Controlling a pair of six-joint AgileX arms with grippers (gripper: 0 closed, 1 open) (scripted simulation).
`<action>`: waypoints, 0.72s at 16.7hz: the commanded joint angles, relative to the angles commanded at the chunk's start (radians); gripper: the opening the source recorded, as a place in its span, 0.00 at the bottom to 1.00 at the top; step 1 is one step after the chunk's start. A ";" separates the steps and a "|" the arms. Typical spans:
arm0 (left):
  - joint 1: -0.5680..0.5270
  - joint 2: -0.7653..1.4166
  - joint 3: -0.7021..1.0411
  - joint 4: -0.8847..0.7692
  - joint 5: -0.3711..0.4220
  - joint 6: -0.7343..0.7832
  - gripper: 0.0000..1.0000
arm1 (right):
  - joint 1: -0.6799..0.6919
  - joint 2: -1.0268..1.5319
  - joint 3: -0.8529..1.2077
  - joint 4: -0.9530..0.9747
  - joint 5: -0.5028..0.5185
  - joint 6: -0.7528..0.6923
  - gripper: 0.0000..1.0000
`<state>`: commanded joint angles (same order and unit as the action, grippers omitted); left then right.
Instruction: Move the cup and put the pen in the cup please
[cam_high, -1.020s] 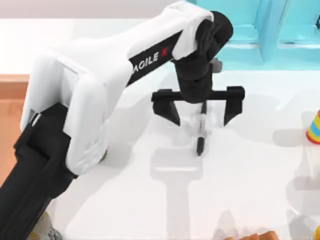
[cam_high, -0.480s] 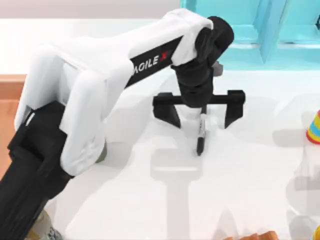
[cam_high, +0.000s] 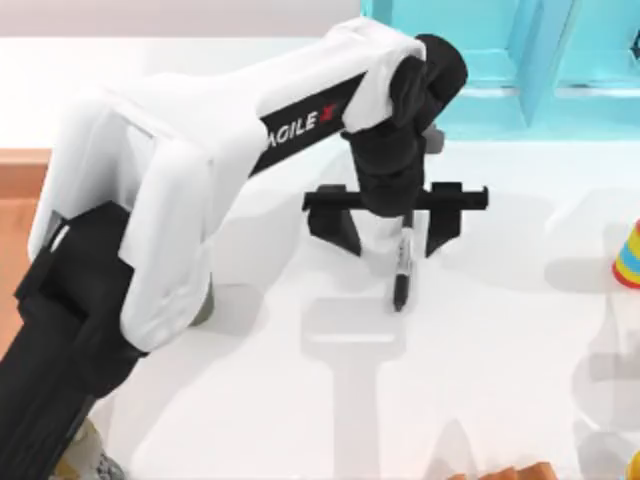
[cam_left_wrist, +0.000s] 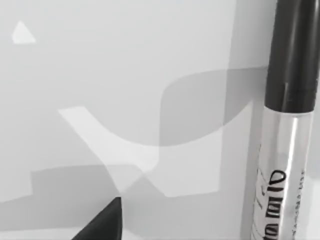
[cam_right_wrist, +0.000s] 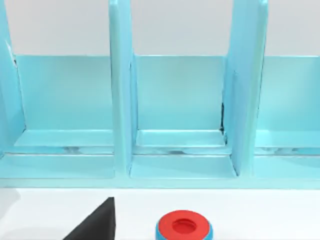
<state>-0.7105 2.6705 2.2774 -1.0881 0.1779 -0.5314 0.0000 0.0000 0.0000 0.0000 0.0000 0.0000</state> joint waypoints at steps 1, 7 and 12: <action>0.000 0.000 0.000 0.000 0.000 0.000 0.32 | 0.000 0.000 0.000 0.000 0.000 0.000 1.00; 0.000 0.000 0.000 0.000 0.000 0.000 0.00 | 0.000 0.000 0.000 0.000 0.000 0.000 1.00; 0.000 0.000 0.000 0.000 0.000 0.000 0.00 | 0.000 0.000 0.000 0.000 0.000 0.000 1.00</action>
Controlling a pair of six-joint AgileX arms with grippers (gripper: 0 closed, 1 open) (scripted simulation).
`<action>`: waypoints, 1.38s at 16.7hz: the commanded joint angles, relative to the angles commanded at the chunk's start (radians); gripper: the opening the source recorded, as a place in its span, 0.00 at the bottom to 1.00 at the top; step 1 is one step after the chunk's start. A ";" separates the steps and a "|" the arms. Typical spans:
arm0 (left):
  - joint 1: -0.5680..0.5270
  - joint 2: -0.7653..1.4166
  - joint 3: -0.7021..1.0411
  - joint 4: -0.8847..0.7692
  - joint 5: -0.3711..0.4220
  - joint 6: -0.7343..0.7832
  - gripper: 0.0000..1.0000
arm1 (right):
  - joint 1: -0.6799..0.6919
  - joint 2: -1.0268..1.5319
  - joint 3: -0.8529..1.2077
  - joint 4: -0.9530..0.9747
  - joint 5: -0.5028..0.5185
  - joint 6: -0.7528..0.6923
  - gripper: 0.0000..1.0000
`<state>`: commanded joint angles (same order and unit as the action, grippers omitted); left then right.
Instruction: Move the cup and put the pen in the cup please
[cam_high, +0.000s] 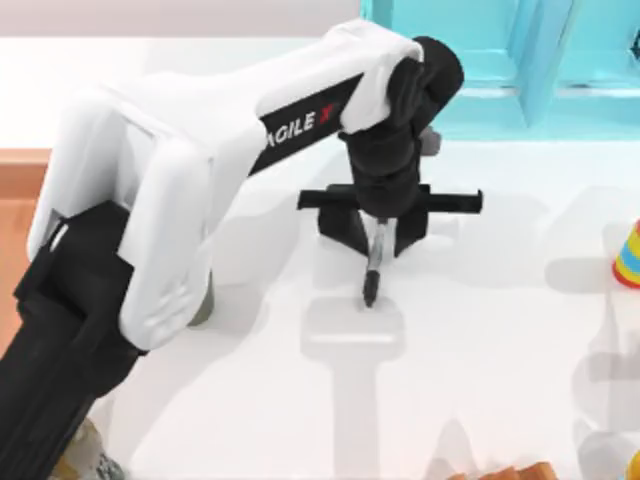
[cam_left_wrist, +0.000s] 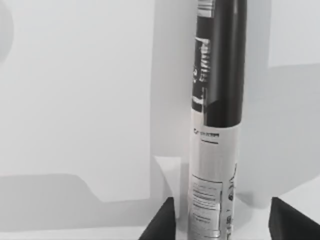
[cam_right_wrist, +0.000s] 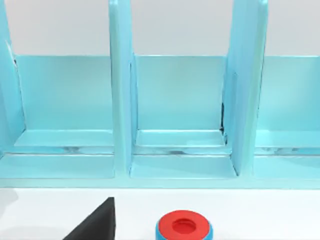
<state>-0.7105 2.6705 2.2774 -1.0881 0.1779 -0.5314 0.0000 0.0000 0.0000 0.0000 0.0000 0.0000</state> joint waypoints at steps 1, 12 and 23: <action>0.000 0.000 0.000 0.000 0.000 0.000 0.00 | 0.000 0.000 0.000 0.000 0.000 0.000 1.00; -0.091 -0.414 -0.289 -0.084 -0.066 -0.074 0.00 | 0.000 0.000 0.000 0.000 0.000 0.000 1.00; -0.113 -0.519 -0.412 -0.058 -0.077 -0.082 0.00 | 0.000 0.000 0.000 0.000 0.000 0.000 1.00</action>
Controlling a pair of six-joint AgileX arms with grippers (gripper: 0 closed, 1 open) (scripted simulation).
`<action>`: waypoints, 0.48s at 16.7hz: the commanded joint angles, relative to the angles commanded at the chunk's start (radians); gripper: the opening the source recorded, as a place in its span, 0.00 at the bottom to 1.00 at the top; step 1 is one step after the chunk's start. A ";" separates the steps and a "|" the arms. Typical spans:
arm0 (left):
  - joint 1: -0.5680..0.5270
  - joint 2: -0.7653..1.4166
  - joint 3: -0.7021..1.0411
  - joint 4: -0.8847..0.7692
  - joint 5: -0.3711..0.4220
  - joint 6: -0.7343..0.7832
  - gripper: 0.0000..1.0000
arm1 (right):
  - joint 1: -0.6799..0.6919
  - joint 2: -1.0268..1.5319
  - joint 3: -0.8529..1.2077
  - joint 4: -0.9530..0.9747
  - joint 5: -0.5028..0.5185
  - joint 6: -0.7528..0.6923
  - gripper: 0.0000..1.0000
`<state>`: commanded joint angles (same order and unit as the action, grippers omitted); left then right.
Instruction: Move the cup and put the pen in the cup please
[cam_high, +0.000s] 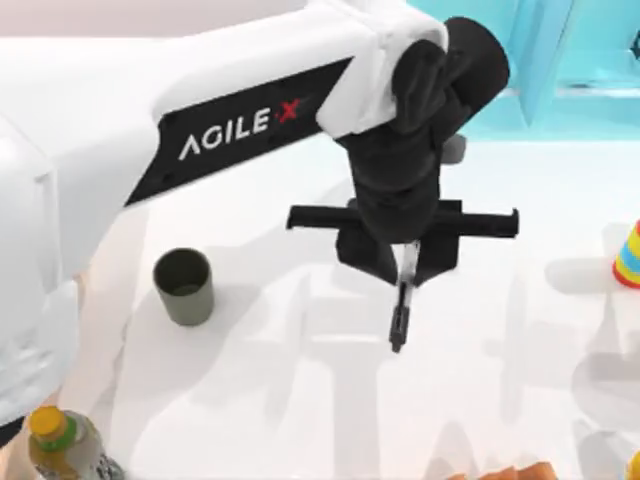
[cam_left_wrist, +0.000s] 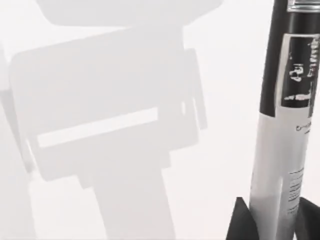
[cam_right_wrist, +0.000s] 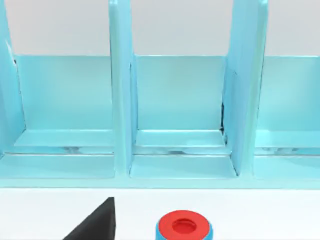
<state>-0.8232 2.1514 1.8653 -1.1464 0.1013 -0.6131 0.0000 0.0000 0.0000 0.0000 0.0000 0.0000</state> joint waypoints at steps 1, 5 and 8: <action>0.006 -0.019 -0.034 0.029 -0.005 0.014 0.00 | 0.000 0.000 0.000 0.000 0.000 0.000 1.00; 0.045 -0.170 -0.251 0.235 -0.035 0.094 0.00 | 0.000 0.000 0.000 0.000 0.000 0.000 1.00; 0.085 -0.315 -0.456 0.452 -0.060 0.163 0.00 | 0.000 0.000 0.000 0.000 0.000 0.000 1.00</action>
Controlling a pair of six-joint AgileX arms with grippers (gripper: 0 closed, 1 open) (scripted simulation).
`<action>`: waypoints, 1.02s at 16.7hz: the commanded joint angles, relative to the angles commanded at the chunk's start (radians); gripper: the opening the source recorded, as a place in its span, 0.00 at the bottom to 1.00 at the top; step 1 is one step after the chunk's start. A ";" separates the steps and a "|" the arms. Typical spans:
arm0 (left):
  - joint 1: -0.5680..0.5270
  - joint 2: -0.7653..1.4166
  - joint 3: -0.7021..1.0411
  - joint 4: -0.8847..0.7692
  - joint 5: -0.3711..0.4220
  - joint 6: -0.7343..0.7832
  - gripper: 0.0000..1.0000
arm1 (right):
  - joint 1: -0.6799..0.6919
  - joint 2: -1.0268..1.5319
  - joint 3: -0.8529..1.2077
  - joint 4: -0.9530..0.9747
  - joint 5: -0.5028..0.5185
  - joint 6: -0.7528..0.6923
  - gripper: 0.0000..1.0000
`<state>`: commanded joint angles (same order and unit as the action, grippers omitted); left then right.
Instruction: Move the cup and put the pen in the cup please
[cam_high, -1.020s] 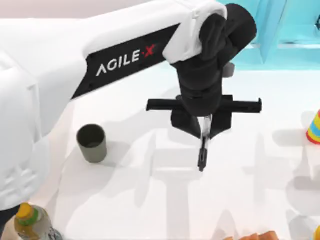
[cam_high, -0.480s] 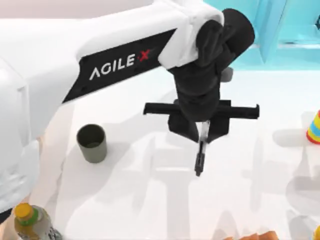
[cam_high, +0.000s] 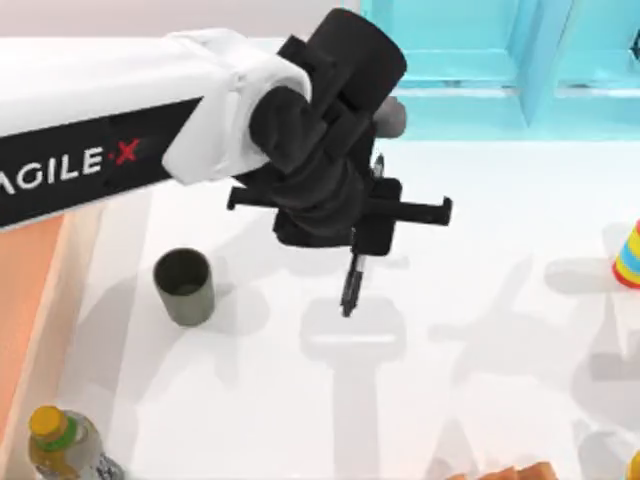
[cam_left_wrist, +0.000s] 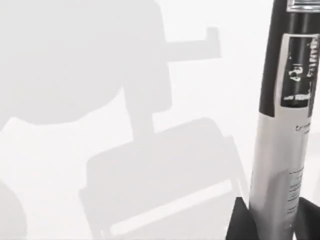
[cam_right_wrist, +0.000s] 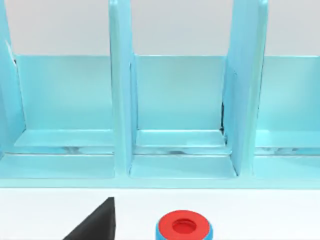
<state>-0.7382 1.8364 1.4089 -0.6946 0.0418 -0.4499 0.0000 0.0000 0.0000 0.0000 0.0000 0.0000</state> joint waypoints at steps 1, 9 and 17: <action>0.012 -0.047 -0.065 0.075 -0.008 0.022 0.00 | 0.000 0.000 0.000 0.000 0.000 0.000 1.00; 0.102 -0.425 -0.428 0.562 -0.055 0.181 0.00 | 0.000 0.000 0.000 0.000 0.000 0.000 1.00; 0.198 -0.883 -1.030 1.194 -0.115 0.355 0.00 | 0.000 0.000 0.000 0.000 0.000 0.000 1.00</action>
<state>-0.5401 0.9532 0.3790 0.4991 -0.0734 -0.0949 0.0000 0.0000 0.0000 0.0000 0.0000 0.0000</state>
